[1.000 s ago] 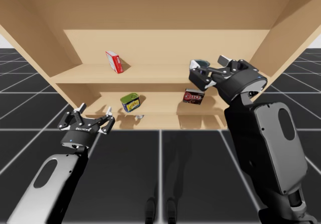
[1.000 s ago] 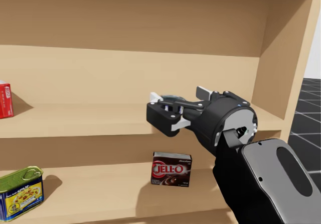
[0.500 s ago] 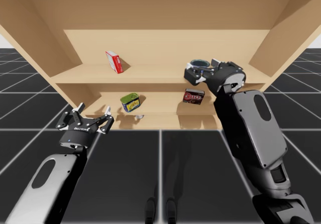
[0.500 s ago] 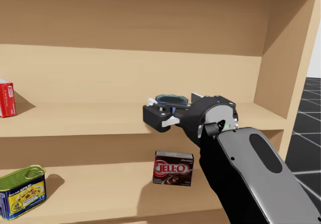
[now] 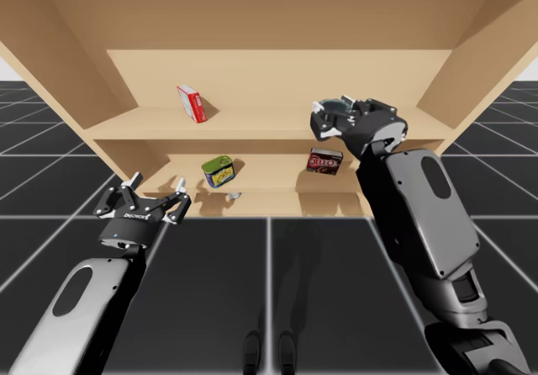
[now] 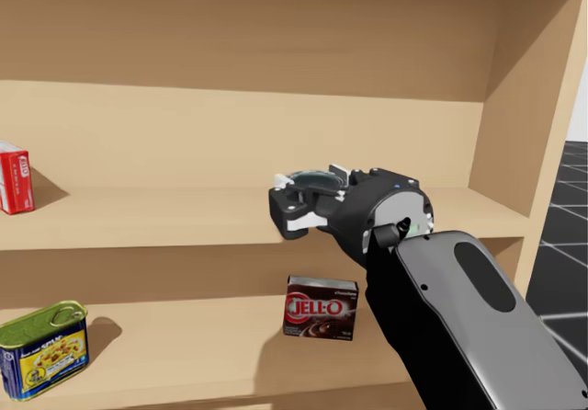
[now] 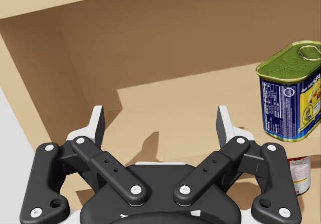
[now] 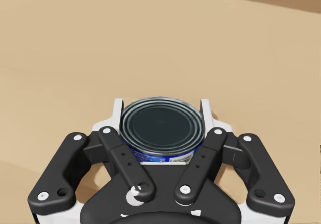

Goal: Look through the shelves, find the tuna can, and take it.

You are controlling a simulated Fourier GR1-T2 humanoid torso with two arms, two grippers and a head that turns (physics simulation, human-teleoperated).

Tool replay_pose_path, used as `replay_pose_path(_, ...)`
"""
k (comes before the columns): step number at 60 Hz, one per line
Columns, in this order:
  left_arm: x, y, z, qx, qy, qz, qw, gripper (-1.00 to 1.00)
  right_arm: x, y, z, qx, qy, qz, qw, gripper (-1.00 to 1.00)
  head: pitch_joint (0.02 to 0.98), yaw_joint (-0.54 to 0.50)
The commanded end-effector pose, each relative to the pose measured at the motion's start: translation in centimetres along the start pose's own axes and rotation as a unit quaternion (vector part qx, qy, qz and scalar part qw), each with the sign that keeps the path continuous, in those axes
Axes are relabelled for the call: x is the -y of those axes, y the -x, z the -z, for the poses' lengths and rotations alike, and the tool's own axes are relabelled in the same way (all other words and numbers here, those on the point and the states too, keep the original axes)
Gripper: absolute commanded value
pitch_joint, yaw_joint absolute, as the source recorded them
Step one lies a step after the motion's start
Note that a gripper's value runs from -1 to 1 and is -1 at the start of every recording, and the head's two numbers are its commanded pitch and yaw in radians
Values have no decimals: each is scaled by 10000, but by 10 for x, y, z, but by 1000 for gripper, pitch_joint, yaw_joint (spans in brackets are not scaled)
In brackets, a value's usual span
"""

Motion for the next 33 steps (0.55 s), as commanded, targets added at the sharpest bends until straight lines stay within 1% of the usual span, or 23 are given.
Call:
replay_pose_path(1,0,0,0,-4,4,-14,10000,-1000,9,15,-9,-91,482,26,9988,1000,305,-208)
replay_pose_path(4,1,0,0,-8,2,-15,10000,-1000,10,9,-18,119,516,-14,9986,1000,305,-207)
replay_pose_path(7,1,0,0,-9,3,-20,10000,-1000,11,8,-22,194,544,-57,9983,1000,305,-208)
replay_pose_path(8,1,0,0,-10,4,-26,10000,-1000,10,5,-31,342,601,-109,9975,1000,305,-207)
replay_pose_path(11,1,0,0,-14,7,-29,10000,-1000,9,3,-38,421,595,-137,9972,1000,304,-207)
replay_pose_path(13,1,0,0,-21,11,-28,10000,-1000,8,1,-47,546,635,-176,9963,1000,303,-206)
replay_pose_path(15,1,0,0,-26,14,-24,10000,-1000,8,0,-52,600,650,-181,9959,1000,303,-206)
replay_pose_path(18,2,1,0,-34,16,-23,10000,-1000,7,-2,-64,710,657,-249,9950,1000,302,-207)
replay_pose_path(23,3,1,0,-41,19,-13,10000,-1000,6,-4,-78,817,666,-305,9940,1000,301,-210)
replay_pose_path(24,3,1,0,-42,19,-10,10000,-1000,5,-5,-84,868,671,-341,9934,1000,301,-210)
replay_pose_path(29,3,1,0,-48,19,-5,10000,-1000,5,-6,-100,1005,733,-469,9911,1000,300,-212)
replay_pose_path(30,3,1,0,-48,19,-5,10000,-1000,5,-6,-100,1005,733,-469,9911,1000,300,-212)
replay_pose_path(31,3,1,1,-48,17,-1,10000,-1000,4,-5,-106,1046,730,-508,9905,1000,300,-212)
replay_pose_path(33,3,1,1,-49,16,3,10000,-1000,4,-5,-111,1068,727,-513,9903,1000,300,-212)
